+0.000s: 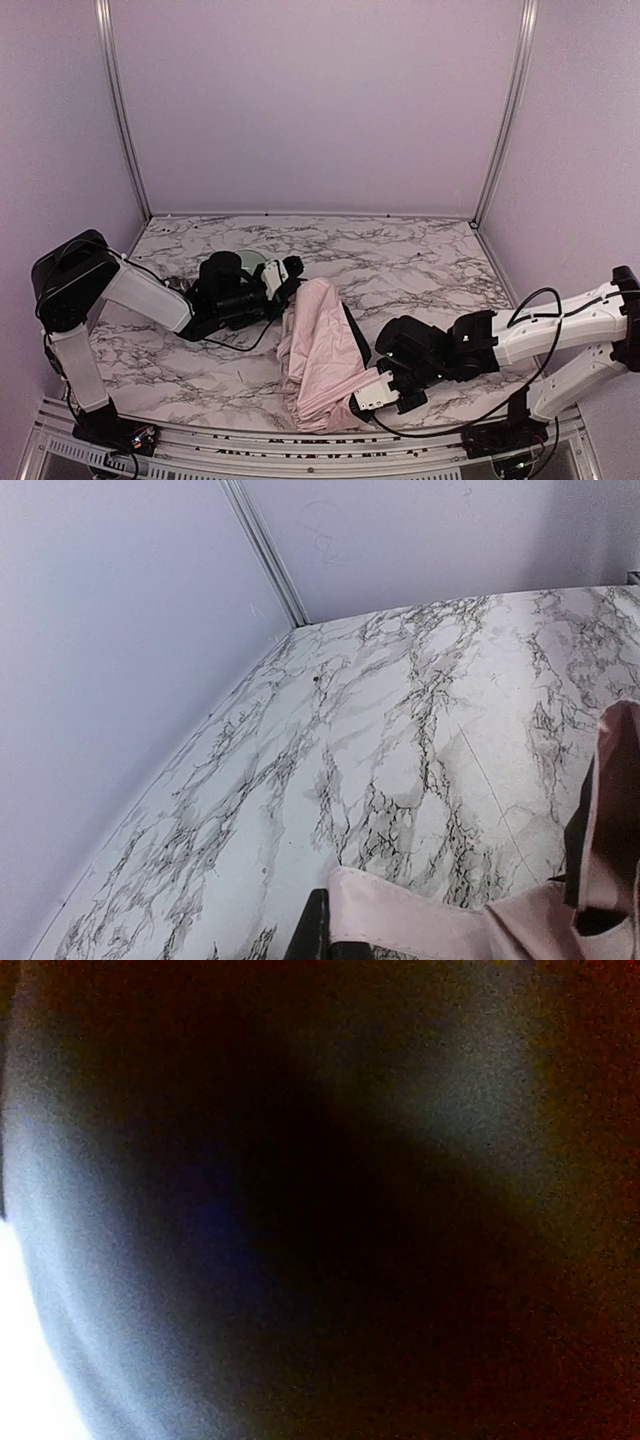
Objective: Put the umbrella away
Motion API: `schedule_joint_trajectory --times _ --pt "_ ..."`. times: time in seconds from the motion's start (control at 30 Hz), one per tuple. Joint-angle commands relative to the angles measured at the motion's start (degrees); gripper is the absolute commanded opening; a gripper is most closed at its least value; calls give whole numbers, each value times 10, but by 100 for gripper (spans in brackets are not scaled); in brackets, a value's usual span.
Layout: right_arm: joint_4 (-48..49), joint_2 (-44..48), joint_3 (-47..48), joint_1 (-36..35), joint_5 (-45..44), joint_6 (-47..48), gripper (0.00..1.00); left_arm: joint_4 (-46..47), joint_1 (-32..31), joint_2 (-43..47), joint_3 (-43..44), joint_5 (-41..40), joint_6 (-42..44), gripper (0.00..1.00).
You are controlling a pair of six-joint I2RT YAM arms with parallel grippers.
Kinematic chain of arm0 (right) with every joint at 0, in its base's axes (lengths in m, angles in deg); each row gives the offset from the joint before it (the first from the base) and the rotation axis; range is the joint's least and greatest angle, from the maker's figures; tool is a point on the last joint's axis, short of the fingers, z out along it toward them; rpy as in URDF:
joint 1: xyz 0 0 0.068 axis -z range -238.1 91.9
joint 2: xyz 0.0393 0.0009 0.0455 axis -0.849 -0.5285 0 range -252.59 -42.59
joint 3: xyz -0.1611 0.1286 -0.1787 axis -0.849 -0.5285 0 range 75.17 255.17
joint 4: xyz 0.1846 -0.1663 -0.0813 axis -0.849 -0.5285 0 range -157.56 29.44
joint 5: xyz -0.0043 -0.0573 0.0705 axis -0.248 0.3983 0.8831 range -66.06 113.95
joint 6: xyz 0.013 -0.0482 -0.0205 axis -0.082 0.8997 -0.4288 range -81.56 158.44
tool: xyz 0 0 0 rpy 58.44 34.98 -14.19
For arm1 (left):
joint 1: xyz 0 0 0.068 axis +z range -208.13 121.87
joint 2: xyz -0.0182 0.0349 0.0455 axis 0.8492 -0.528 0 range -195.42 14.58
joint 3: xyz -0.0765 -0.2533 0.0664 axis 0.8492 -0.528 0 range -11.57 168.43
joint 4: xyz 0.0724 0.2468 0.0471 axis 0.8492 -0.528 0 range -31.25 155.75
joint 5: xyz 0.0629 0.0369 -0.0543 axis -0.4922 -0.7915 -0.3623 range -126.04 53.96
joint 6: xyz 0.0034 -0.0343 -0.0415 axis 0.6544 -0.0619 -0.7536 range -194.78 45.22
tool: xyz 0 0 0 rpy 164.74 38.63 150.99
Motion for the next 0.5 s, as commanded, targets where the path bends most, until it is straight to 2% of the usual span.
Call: schedule_joint_trajectory --times 0.0,0.27,0.47 --pt "47 -43 14 -14 -18 -14 0 -2 6 -13 19 -5 27 0" --pt "34 -111 18 -18 27 -51 0 -3 6 -23 45 -93 58 0" --pt "14 -133 21 -17 41 -66 0 -9 5 -47 60 -130 31 0"
